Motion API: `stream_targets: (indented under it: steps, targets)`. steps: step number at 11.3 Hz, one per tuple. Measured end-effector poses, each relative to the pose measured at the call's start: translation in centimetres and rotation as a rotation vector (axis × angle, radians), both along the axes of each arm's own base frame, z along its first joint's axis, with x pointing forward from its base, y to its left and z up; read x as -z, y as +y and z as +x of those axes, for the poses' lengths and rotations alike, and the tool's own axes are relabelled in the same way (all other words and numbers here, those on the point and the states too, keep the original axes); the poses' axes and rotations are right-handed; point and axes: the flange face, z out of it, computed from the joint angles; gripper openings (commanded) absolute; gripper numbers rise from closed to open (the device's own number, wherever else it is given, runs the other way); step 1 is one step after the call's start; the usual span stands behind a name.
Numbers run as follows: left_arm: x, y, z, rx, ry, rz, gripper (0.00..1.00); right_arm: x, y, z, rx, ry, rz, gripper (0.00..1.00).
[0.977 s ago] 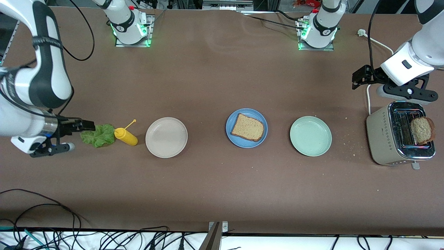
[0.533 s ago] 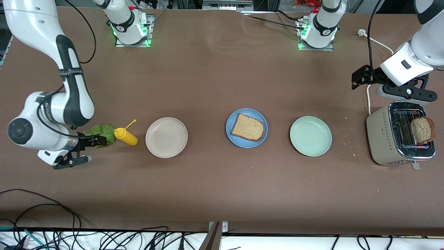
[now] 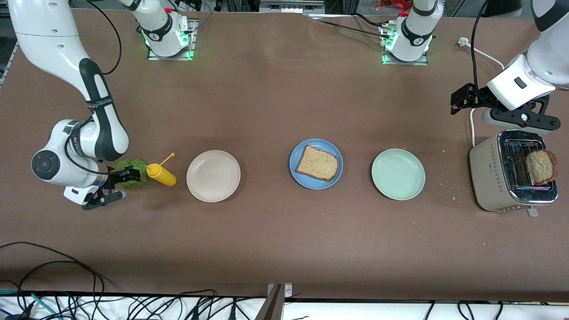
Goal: Make sandwich in blue plate with both arms
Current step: 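Reach the right gripper down and grasp the green lettuce leaf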
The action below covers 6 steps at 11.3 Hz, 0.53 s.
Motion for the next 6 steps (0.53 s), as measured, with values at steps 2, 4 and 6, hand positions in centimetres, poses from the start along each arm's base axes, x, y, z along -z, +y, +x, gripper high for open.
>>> stream_targets:
  steps: [2,4,6]
  targets:
    - [0.0,0.0,0.0,0.0,0.001,0.0,1.0,0.5,-1.1,-0.7,-0.012,0.013,0.003,0.96]
    - [0.0,0.0,0.0,0.0,0.001,0.0,1.0,1.2,-1.8,-1.2,-0.018,0.002,0.002,0.68]
    - [0.0,0.2,0.0,-0.004,0.002,0.0,1.0,1.7,-1.9,-1.5,-0.024,0.004,0.002,0.23]
